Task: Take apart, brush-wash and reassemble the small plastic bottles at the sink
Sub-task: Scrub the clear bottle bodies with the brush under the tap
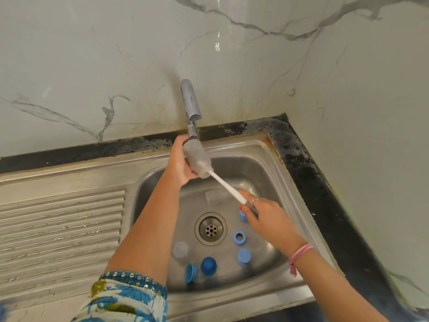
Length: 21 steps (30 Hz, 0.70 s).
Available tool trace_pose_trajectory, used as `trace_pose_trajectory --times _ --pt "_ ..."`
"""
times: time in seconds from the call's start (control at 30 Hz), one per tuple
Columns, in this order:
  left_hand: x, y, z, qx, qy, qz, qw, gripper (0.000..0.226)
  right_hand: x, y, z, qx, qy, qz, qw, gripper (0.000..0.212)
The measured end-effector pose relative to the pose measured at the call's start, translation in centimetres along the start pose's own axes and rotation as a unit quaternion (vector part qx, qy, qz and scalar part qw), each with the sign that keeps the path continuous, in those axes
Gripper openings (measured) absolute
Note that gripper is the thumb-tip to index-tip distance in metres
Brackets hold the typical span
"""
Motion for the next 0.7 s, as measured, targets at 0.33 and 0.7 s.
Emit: trace_pose_trajectory --times 0.33,0.7 --pt "2.2 -0.2 -1.2 0.128 0.194 -0.044 0.971 0.051 2.1 0.4 -1.0 0.06 -0.615 -0.172 0.767 0.032" --pt "0.4 1.3 -1.8 0.149 0.253 -0.042 0.955 0.04 2.1 0.7 -1.4 0.107 -0.699 -0.165 0.687 0.035"
Point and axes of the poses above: each hand's wrist, its own y-axis away from the middle knuckle, its own z-axis out of the back of the hand, x = y × z, the point moved 3 cm from there along -y, towards the middle knuckle, and after that the axes turned 13 degrees about z, right-handed, at the moved point
